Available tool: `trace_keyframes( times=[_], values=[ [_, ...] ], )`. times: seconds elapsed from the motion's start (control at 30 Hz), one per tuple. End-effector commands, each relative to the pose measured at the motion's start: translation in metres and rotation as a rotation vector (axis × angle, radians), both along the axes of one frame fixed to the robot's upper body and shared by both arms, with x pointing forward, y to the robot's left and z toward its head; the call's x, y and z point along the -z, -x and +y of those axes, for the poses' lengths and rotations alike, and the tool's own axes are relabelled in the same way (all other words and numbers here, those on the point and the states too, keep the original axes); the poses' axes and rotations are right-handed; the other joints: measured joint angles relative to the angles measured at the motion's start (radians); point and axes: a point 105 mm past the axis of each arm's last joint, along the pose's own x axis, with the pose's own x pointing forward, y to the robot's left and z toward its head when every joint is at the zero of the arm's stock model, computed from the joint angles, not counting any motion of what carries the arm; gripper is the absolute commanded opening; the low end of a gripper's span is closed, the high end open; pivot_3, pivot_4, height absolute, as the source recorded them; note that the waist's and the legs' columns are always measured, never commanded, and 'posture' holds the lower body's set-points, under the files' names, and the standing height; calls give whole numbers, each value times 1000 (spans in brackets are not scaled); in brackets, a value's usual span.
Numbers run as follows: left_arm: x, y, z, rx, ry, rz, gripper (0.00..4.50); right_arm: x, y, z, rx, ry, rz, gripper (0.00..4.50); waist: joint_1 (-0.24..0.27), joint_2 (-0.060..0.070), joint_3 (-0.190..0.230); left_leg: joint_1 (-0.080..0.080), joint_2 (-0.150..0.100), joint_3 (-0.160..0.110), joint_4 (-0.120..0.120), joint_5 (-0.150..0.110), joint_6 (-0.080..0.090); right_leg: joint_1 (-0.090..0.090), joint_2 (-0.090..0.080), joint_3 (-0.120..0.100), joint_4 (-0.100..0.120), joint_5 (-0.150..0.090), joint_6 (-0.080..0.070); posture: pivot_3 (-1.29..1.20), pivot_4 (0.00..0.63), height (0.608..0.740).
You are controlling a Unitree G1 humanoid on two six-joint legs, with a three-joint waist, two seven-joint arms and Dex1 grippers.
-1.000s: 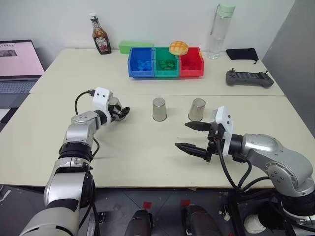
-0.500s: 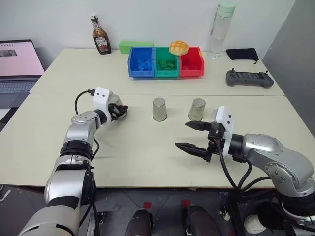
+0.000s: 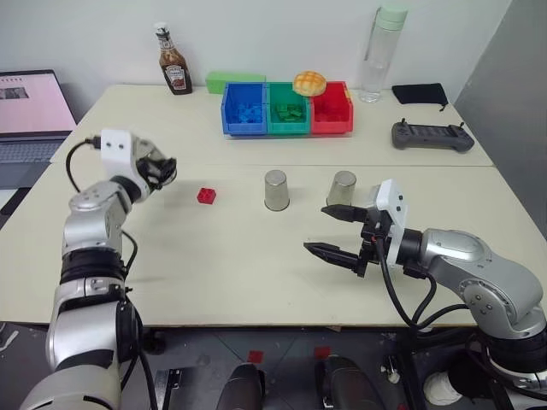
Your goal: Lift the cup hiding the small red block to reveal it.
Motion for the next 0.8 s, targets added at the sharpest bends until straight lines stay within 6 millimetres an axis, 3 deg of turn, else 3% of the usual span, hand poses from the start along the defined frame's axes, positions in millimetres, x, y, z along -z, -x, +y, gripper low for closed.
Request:
trace_keyframes(
  times=[0.03,0.33,0.4,0.57,0.8],
  values=[
    [-10,4,9,-28,-11,-49,2858,-12,2,4,-28,-15,-51,4500,2,0,0,0,0,-1,0,0,0,0,0,-1,0,0,0,0,150,740],
    [8,11,25,-72,5,-5,2858,-11,3,4,-35,-16,-45,4500,3,-1,0,0,0,-1,2,0,0,0,0,0,3,0,0,0,150,740],
    [11,12,28,-78,15,8,3559,-11,3,5,-37,-16,-43,4500,1,-1,0,0,0,-1,2,0,0,0,0,0,4,0,0,0,150,740],
    [11,12,30,-77,43,12,4470,-11,3,5,-36,-16,-43,4500,1,-1,0,1,0,-1,3,0,0,0,0,0,5,0,0,0,150,740],
    [-3,14,31,-61,48,-42,4487,-11,3,4,-34,-17,-46,4500,1,-1,0,1,0,-1,3,0,0,0,0,0,5,0,0,0,150,740]
  ],
)
